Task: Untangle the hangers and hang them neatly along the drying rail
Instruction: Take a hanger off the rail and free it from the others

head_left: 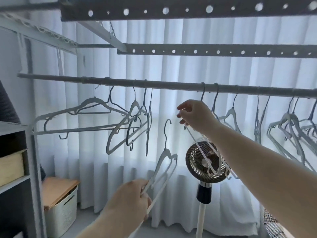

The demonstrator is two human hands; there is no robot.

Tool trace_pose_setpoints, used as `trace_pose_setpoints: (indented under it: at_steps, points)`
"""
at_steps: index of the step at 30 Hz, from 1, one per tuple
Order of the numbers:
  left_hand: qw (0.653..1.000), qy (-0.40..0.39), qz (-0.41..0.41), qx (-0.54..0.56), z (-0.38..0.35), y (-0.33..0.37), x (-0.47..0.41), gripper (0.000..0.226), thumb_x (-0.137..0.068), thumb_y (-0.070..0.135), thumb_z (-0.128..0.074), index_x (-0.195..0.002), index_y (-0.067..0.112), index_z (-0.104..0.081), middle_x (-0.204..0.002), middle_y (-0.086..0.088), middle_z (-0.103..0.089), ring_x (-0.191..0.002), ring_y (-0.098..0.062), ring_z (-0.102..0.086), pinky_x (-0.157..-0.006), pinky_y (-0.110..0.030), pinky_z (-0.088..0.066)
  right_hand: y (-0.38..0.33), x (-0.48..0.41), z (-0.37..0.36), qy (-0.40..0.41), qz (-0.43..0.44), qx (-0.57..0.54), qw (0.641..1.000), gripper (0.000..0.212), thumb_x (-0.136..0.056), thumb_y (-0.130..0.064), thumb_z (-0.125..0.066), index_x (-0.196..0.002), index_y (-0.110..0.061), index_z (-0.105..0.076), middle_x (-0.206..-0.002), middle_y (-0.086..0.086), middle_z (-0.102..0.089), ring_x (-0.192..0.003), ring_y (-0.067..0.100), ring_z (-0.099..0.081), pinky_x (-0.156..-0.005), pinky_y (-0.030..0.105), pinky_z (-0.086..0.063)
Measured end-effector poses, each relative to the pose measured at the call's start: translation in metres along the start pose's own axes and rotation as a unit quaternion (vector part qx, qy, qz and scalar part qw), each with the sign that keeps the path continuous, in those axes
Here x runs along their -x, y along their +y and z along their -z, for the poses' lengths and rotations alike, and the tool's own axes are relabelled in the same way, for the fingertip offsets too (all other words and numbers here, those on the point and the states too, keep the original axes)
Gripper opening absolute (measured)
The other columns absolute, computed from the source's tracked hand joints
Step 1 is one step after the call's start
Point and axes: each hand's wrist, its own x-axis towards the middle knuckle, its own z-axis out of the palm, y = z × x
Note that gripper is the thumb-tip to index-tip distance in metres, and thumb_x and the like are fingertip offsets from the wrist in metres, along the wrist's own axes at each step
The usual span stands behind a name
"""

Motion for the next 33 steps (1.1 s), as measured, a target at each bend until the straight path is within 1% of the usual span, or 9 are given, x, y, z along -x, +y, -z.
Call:
trace_pose_setpoints:
  at_steps: [3,7,10,12,14,16,23,28,33]
  points:
    - [0.999,0.029,0.004,0.037,0.005,0.021,-0.025,0.035,-0.089,0.004,-0.035,-0.068,0.028,-0.050,-0.073,0.003,-0.067,-0.048,-0.014,-0.059,-0.059,-0.031,-0.055,0.009,-0.020,0.013,0.023,0.055,0.145,0.988,0.030,-0.091,-0.010,-0.046,-0.118,-0.012,-0.059,-0.122,0.005,-0.062,-0.114,0.020,-0.055,-0.092,0.026,-0.039]
    - [0.994,0.065,-0.031,0.079,0.020,0.055,-0.066,0.034,-0.088,0.001,-0.035,-0.076,0.027,-0.051,-0.072,0.003,-0.063,-0.041,-0.010,-0.058,-0.050,-0.026,-0.052,0.027,-0.046,0.034,0.036,0.096,0.255,0.961,0.039,-0.092,-0.010,-0.046,-0.130,-0.013,-0.048,-0.143,0.007,-0.042,-0.133,0.024,-0.033,-0.110,0.030,-0.021]
    - [0.991,0.081,-0.043,0.095,0.031,0.079,-0.098,0.029,-0.087,-0.002,-0.035,-0.094,0.017,-0.056,-0.069,0.001,-0.063,-0.044,-0.015,-0.060,-0.049,-0.026,-0.051,0.042,-0.067,0.047,0.040,0.104,0.315,0.943,0.046,-0.091,-0.009,-0.046,-0.136,-0.010,-0.039,-0.146,0.007,-0.034,-0.136,0.026,-0.025,-0.117,0.038,-0.016]
    - [0.990,0.086,-0.043,0.105,0.035,0.093,-0.117,0.029,-0.086,-0.003,-0.034,-0.097,0.013,-0.056,-0.070,-0.002,-0.064,-0.048,-0.019,-0.061,-0.053,-0.031,-0.054,0.051,-0.081,0.055,0.037,0.101,0.327,0.939,0.052,-0.091,-0.013,-0.046,-0.141,-0.012,-0.031,-0.152,0.004,-0.026,-0.140,0.024,-0.020,-0.117,0.036,-0.014]
    - [0.988,0.091,-0.051,0.112,0.035,0.104,-0.135,0.031,-0.087,-0.004,-0.033,-0.104,0.010,-0.056,-0.070,-0.002,-0.062,-0.039,-0.013,-0.059,-0.044,-0.024,-0.051,0.059,-0.093,0.061,0.030,0.101,0.333,0.937,0.056,-0.091,-0.015,-0.046,-0.144,-0.015,-0.026,-0.154,0.001,-0.022,-0.142,0.023,-0.018,-0.116,0.034,-0.013]
    - [0.988,0.093,-0.056,0.107,0.032,0.113,-0.148,0.034,-0.087,-0.003,-0.033,-0.108,0.010,-0.055,-0.069,-0.001,-0.062,-0.041,-0.014,-0.059,-0.048,-0.025,-0.051,0.065,-0.101,0.063,0.025,0.101,0.333,0.937,0.057,-0.092,-0.016,-0.046,-0.144,-0.016,-0.024,-0.153,0.001,-0.025,-0.141,0.022,-0.019,-0.117,0.033,-0.011]
    - [0.993,0.071,-0.052,0.082,0.014,0.128,-0.172,0.033,-0.086,-0.001,-0.033,-0.108,0.014,-0.053,-0.073,0.000,-0.065,-0.056,-0.024,-0.063,-0.071,-0.039,-0.057,0.075,-0.111,0.062,0.029,0.126,0.345,0.930,0.053,-0.092,-0.017,-0.045,-0.142,-0.016,-0.027,-0.149,0.001,-0.033,-0.138,0.023,-0.025,-0.117,0.032,-0.010]
    - [0.996,0.037,-0.060,0.062,0.002,0.123,-0.176,0.035,-0.087,0.001,-0.032,-0.110,0.017,-0.053,-0.076,0.003,-0.065,-0.037,-0.007,-0.057,-0.040,-0.016,-0.045,0.076,-0.115,0.064,0.035,0.135,0.347,0.927,0.048,-0.092,-0.020,-0.046,-0.139,-0.015,-0.033,-0.142,0.002,-0.043,-0.133,0.024,-0.032,-0.112,0.030,-0.019]
    - [0.997,-0.007,-0.061,0.049,-0.004,0.118,-0.173,0.031,-0.086,0.003,-0.030,-0.099,0.020,-0.053,-0.071,0.006,-0.064,-0.049,-0.017,-0.060,-0.057,-0.026,-0.050,0.072,-0.117,0.061,0.037,0.133,0.347,0.928,0.049,-0.093,-0.024,-0.046,-0.139,-0.017,-0.033,-0.142,0.001,-0.042,-0.133,0.023,-0.032,-0.111,0.029,-0.020]
